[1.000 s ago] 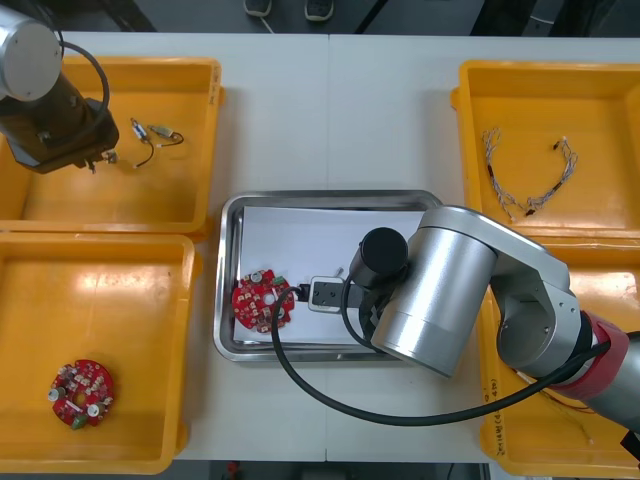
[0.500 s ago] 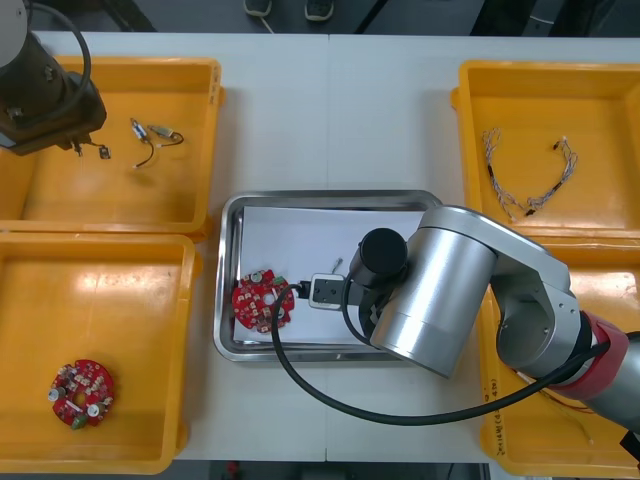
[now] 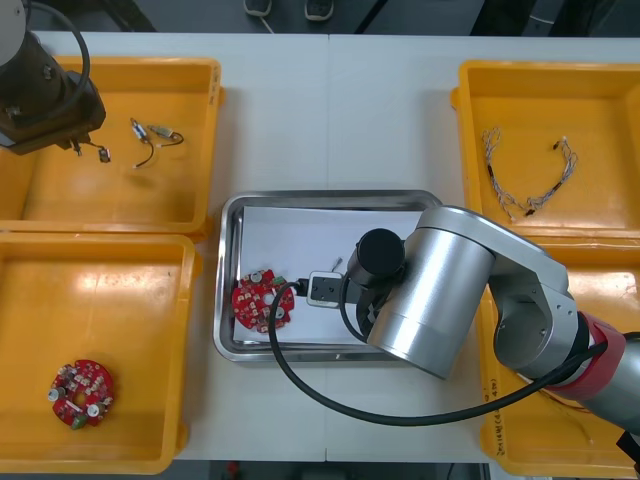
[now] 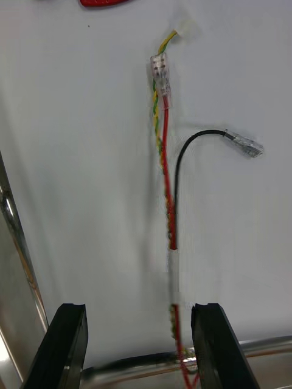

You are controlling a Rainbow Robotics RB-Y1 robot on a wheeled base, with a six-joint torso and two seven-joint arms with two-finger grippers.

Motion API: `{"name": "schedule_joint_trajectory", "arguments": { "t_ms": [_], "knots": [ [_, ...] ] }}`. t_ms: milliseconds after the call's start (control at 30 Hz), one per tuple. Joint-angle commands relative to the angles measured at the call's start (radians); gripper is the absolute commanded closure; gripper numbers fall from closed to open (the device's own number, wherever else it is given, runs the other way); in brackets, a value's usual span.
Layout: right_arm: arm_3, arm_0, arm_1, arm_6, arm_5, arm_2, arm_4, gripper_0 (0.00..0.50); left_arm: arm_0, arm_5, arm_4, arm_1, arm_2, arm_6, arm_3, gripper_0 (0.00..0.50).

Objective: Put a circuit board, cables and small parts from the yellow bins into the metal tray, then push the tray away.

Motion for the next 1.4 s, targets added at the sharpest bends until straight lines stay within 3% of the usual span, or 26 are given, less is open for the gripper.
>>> {"name": "schedule_joint_trajectory", "arguments": {
  "t_ms": [33,300,600,767,1000,1200,1400],
  "knots": [
    [-0.05,0.009,0.022,0.011,0.006,-0.022,0.017,0.0,-0.042,-0.01,0.002,0.039,0.027,-0.116,-0.004,0.5],
    [-0.062,0.007,0.022,0.017,0.018,-0.022,0.028,0.0,-0.042,-0.094,0.014,0.038,0.021,-0.127,0.081,0.499],
    [-0.075,0.007,0.033,0.017,0.075,-0.088,0.01,0.0,-0.042,-0.188,-0.01,0.038,-0.06,-0.125,0.153,0.499],
    [-0.078,-0.01,0.055,0.017,0.178,-0.218,-0.062,0.0,-0.042,-0.25,0.008,0.036,-0.1,-0.136,0.226,0.5],
    [-0.11,-0.033,0.051,0.011,0.178,-0.393,-0.118,0.0,-0.041,-0.3,0.008,0.03,-0.148,-0.136,0.271,0.499],
    [-0.127,-0.06,0.027,0.02,0.178,-0.554,-0.157,0.0,-0.042,-0.338,0.031,0.032,-0.191,-0.136,0.311,0.5],
    [-0.138,-0.06,-0.039,0.024,0.178,-0.714,-0.202,0.0,-0.018,-0.408,0.042,0.027,-0.232,-0.137,0.334,0.5]
  ]
}}
